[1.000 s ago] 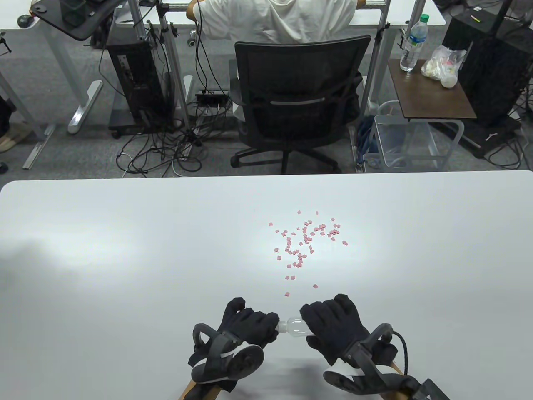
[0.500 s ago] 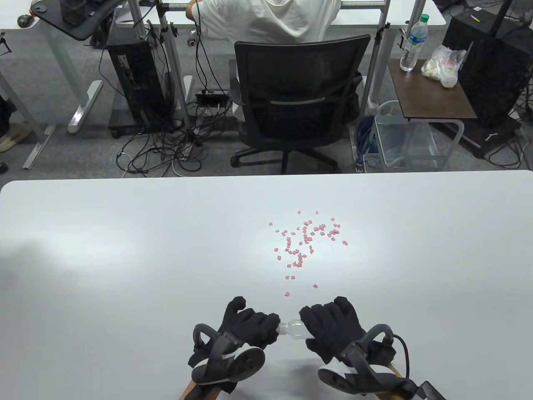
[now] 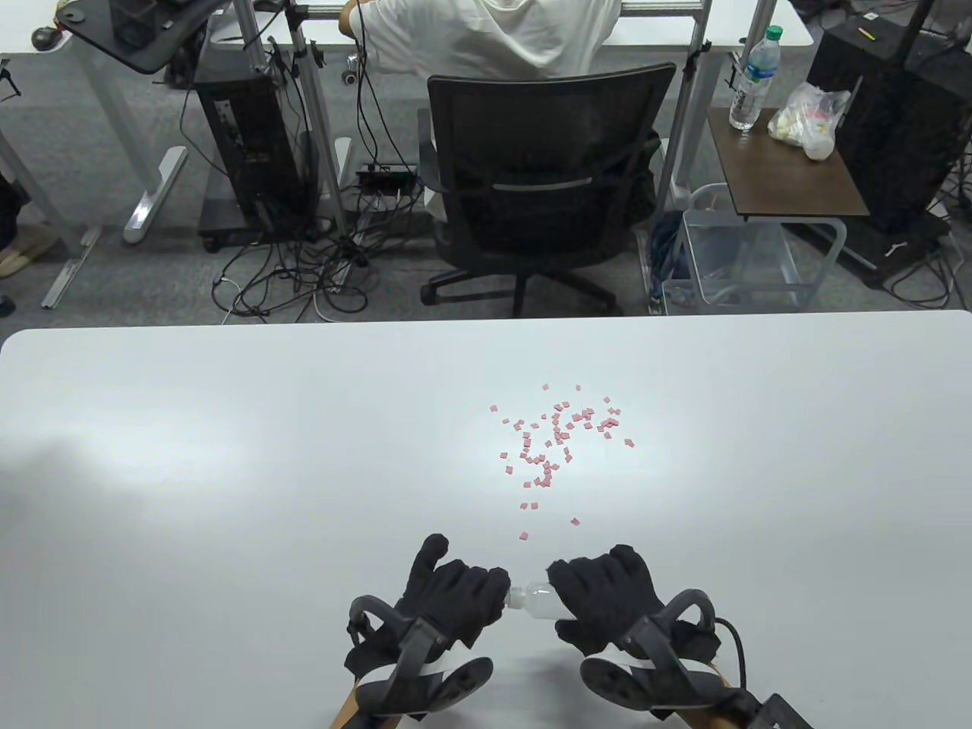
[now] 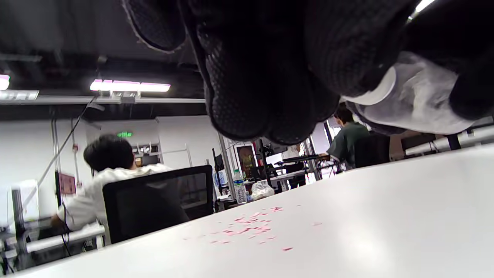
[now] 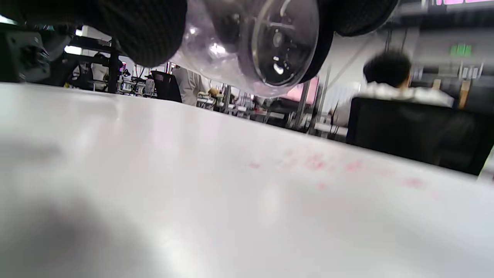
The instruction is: Squeeze empty conical bottle to blow paper scraps with air puff
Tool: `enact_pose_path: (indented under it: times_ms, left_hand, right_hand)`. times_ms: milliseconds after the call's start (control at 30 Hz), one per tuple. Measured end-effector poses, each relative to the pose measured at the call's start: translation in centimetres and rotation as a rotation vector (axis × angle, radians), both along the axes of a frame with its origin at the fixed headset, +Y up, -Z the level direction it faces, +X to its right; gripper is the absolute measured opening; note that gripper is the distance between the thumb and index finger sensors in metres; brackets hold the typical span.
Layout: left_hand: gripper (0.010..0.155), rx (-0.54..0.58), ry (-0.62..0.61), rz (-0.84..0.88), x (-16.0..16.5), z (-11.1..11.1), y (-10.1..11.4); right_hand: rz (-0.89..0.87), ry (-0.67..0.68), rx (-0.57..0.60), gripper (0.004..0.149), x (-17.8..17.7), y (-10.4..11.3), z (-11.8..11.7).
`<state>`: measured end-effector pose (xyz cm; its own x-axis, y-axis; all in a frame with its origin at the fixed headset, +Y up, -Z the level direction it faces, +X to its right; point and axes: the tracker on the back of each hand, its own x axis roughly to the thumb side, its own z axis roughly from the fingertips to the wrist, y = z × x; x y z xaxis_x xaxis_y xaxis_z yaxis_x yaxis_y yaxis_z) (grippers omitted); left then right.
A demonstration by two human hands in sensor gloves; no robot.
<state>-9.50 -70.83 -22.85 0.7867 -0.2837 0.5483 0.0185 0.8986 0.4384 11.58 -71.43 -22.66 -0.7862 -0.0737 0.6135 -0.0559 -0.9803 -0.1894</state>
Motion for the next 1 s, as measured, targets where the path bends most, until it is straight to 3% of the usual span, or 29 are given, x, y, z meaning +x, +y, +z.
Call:
enact_pose_path:
  times_ms: [33, 200, 300, 400, 433, 633, 800, 1000]
  left_hand:
    - [0.047, -0.016, 0.0, 0.005, 0.0, -0.1, -0.1]
    - [0.053, -0.101, 0.005, 0.129, -0.2, -0.5, 0.1]
    - [0.049, -0.08, 0.004, 0.111, 0.0, -0.2, 0.1]
    - [0.048, 0.048, -0.016, 0.037, 0.2, 0.4, 0.3]
    - [0.048, 0.075, -0.017, 0.012, 0.3, 0.5, 0.3]
    - [0.06, -0.033, 0.055, 0.166, -0.6, -0.4, 0.6]
    - [0.06, -0.072, 0.151, 0.243, -2.7, -1.4, 0.6]
    - [0.061, -0.125, 0.213, 0.266, -3.9, -2.2, 0.4]
  right_hand:
    - [-0.002, -0.002, 0.001, 0.069, 0.0, -0.1, 0.0]
    - [0.083, 0.019, 0.312, 0.07, 0.2, 0.0, 1.0]
    - [0.099, 0.033, 0.374, 0.069, -0.1, 0.1, 1.3]
    - [0.071, 0.014, 0.264, 0.069, -0.3, 0.1, 0.9]
    - [0.035, -0.015, 0.162, 0.069, -0.2, 0.0, 0.5]
    - [0.019, -0.116, 0.145, 0.067, 1.3, -0.3, -0.7]
    - [-0.024, -0.252, 0.007, 0.069, 4.5, 0.4, -3.1]
    - [-0.433, -0.57, -0.029, 0.068, 11.3, 1.5, -7.2]
